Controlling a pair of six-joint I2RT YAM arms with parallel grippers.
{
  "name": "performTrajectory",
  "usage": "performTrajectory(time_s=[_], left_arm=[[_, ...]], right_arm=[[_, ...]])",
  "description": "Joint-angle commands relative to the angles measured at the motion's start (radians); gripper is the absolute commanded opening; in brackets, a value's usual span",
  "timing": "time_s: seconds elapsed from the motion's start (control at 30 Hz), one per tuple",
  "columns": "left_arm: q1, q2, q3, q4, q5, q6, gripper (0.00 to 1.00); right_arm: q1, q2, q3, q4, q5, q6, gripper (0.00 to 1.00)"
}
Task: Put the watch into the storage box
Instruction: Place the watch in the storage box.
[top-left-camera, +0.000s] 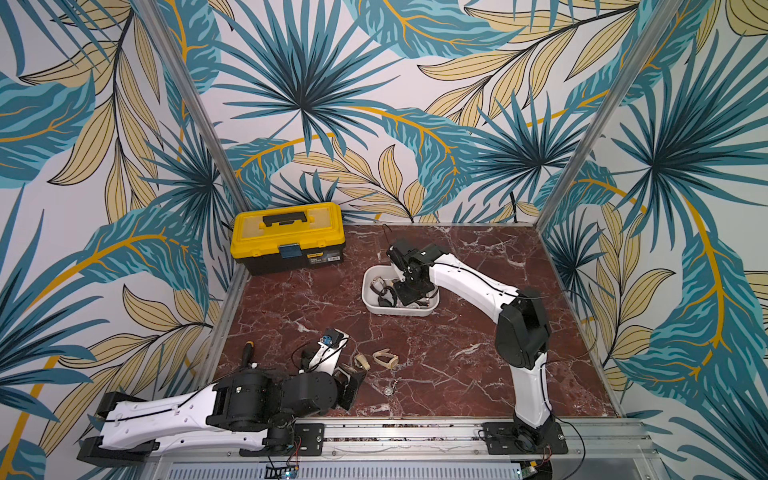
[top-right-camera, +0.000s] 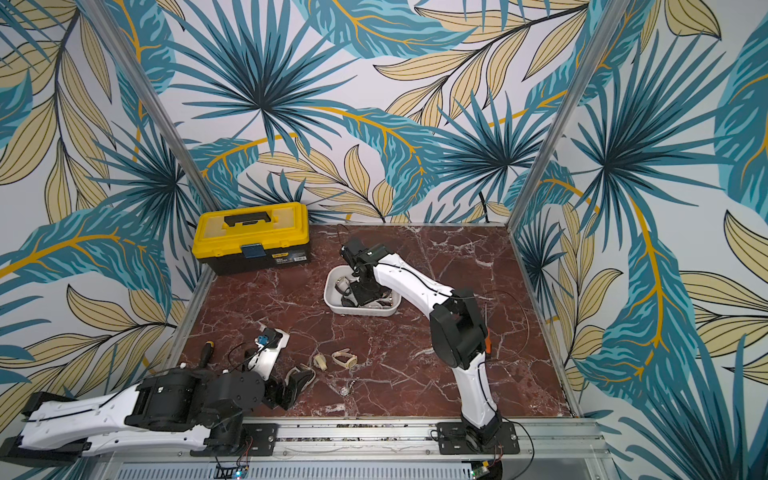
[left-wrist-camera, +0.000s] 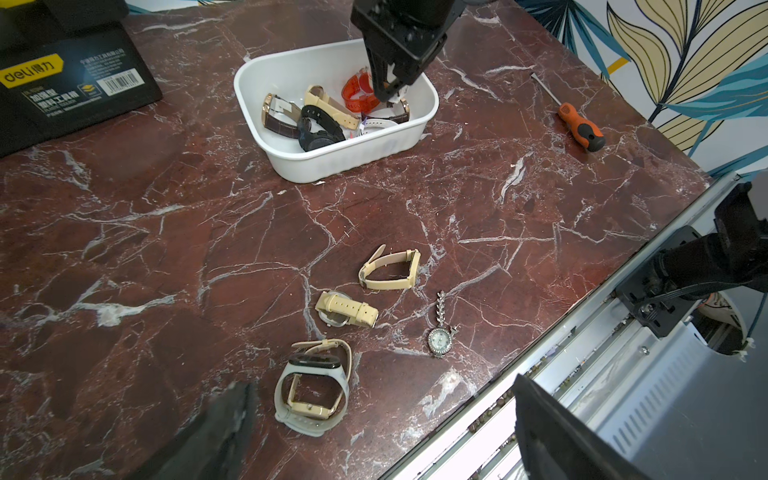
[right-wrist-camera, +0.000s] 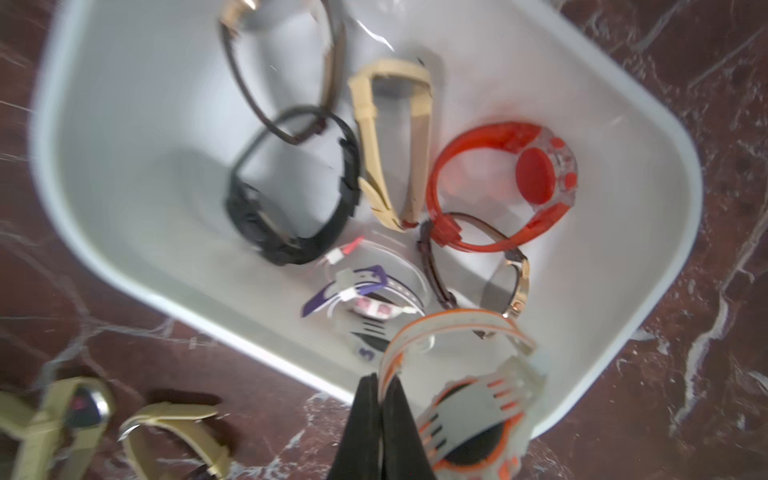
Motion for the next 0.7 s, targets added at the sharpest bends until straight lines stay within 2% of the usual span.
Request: performTrajectory(time_s=[0.0,0.2,0.67], left_arm=[[-0.002,-0.011,-0.021,0.013,-0.017,0.012,1.0],[-0.002,-0.012,-0.026,0.012,-0.02,0.013,1.0],[-0.002,-0.013,-0.038,0.018,-0.016,0.01,1.0]], right_arm=[[-0.017,0.014,0.022,-0.068,0.102,-0.026,0.0],[-0.037,0.042,0.005,-0.059,0.131,-0.046,0.0],[-0.053,0.077,-0.035,-0.024,0.052,-0.047,0.0]])
